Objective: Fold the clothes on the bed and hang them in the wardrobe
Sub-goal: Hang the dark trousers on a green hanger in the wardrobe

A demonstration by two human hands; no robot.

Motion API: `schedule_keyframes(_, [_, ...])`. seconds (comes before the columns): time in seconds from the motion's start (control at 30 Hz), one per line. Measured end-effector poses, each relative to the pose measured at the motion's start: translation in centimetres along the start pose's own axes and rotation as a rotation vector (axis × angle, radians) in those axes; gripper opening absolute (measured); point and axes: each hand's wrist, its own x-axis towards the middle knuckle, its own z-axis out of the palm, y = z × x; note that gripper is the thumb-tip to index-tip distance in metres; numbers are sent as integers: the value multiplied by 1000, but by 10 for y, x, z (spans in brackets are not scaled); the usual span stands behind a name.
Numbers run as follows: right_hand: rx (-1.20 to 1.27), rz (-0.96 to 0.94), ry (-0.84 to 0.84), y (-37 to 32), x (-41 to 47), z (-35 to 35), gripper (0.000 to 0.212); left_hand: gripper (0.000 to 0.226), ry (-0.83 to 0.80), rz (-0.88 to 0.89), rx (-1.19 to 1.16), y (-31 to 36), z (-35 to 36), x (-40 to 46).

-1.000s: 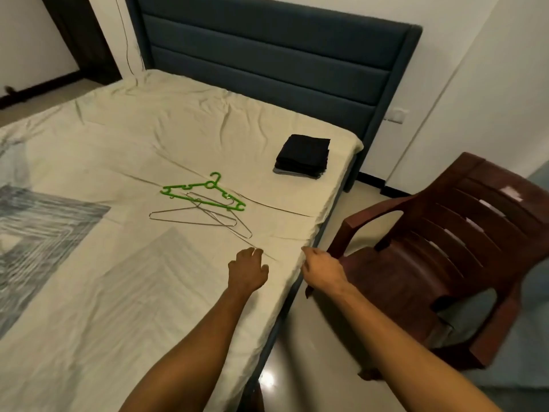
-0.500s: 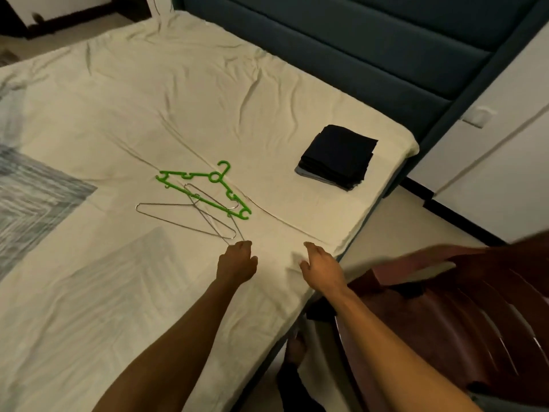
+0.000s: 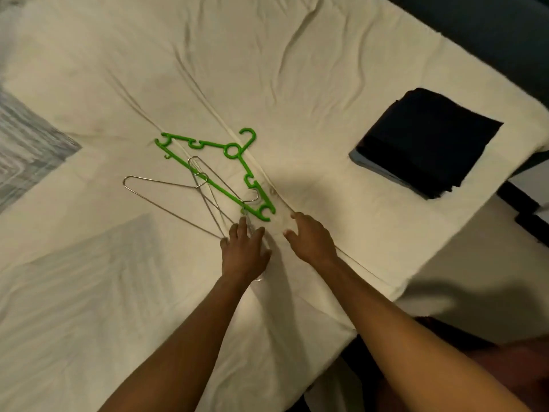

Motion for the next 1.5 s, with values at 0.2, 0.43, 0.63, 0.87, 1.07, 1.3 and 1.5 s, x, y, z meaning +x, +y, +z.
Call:
schedule_keyframes(0.2, [-70,-16,109,-35,75,50,53,40,269,14,29,-28,21,28])
schedule_keyframes(0.43, [-174,78,205,-51,107,58,33,26,345,-242,-116,-92,8,29])
schedule_keyframes(0.63, [-393,70,175,2,88,21,25,30,383,-346,-140,-106,0,38])
schedule_keyframes(0.87, [-546,153,159,119,44,-30,42,52,536,23,4,-53,2,42])
schedule_keyframes(1.07, [-578,121,178,176,37,-66,37,53,356,319,55,12,20,56])
schedule_keyframes(1.3, [-421,14,250,187,44,-73,40,43,251,223,117,18,24,49])
schedule_keyframes(1.5, [-314,-154,455,179,55,-77,42,23,245,-84,108,1,18,44])
